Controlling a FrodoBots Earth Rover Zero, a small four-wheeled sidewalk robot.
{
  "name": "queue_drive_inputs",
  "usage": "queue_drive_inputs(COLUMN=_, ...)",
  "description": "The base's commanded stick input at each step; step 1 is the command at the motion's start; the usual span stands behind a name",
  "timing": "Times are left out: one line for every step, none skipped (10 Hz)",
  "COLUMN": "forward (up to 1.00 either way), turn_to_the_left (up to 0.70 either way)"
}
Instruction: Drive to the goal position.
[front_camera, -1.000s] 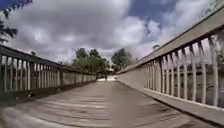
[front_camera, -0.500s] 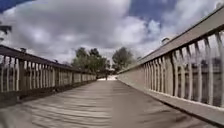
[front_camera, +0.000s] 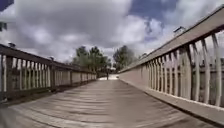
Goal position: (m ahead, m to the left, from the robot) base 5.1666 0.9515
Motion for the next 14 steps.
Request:
queue_drive_inputs(forward=0.69, turn_to_the_left=0.01)
queue_drive_inputs(forward=0.69, turn_to_the_left=0.02)
queue_drive_inputs(forward=0.69, turn_to_the_left=0.14)
queue_drive_inputs(forward=0.69, turn_to_the_left=0.14)
queue_drive_inputs(forward=0.69, turn_to_the_left=0.02)
queue_drive_inputs(forward=0.69, turn_to_the_left=0.01)
queue_drive_inputs(forward=0.69, turn_to_the_left=0.01)
queue_drive_inputs(forward=0.69, turn_to_the_left=0.01)
queue_drive_inputs(forward=0.69, turn_to_the_left=0.01)
queue_drive_inputs(forward=0.69, turn_to_the_left=0.01)
queue_drive_inputs(forward=0.69, turn_to_the_left=0.01)
queue_drive_inputs(forward=0.69, turn_to_the_left=0.01)
queue_drive_inputs(forward=0.69, turn_to_the_left=0.01)
queue_drive_inputs(forward=0.69, turn_to_the_left=0.01)
